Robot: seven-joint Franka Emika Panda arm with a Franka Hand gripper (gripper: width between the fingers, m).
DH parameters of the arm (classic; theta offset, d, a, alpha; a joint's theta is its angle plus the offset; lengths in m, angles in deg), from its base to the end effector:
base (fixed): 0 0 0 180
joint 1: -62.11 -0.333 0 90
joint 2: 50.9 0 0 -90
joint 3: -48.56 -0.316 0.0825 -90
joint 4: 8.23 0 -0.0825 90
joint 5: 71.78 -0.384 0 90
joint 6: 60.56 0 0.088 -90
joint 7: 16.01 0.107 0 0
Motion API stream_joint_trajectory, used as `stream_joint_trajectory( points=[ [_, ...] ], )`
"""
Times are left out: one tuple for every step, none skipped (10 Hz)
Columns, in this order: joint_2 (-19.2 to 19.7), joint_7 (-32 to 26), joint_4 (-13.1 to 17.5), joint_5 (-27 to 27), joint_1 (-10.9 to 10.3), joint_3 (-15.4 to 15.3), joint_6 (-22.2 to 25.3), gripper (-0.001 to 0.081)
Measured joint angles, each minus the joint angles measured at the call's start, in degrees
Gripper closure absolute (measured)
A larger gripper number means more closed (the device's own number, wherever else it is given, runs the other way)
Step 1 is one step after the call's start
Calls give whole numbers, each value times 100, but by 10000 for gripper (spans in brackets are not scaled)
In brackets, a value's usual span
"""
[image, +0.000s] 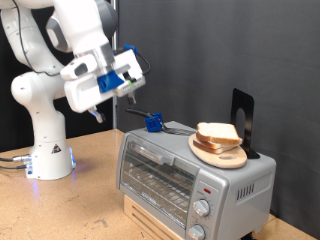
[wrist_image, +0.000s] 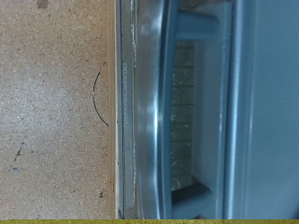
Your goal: Make a piece of toast with the oven
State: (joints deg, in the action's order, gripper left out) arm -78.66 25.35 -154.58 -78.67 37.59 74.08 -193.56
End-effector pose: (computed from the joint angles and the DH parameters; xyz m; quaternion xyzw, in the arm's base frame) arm 0.4196 -0.0077 0.4392 -0.9084 0.3778 -0.0395 0.1745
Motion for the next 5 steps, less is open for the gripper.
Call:
stream_joint_trajectory(
  points=[
    [110,1,-118,-2,-9,-61,-251,6],
    [190,10,-262,-3,-25,-140,-486,6],
    [257,35,-411,-3,-33,-230,-694,6],
    [306,82,-545,-3,-35,-314,-857,6],
    [370,149,-654,-3,-34,-389,-1026,6]
  ],
)
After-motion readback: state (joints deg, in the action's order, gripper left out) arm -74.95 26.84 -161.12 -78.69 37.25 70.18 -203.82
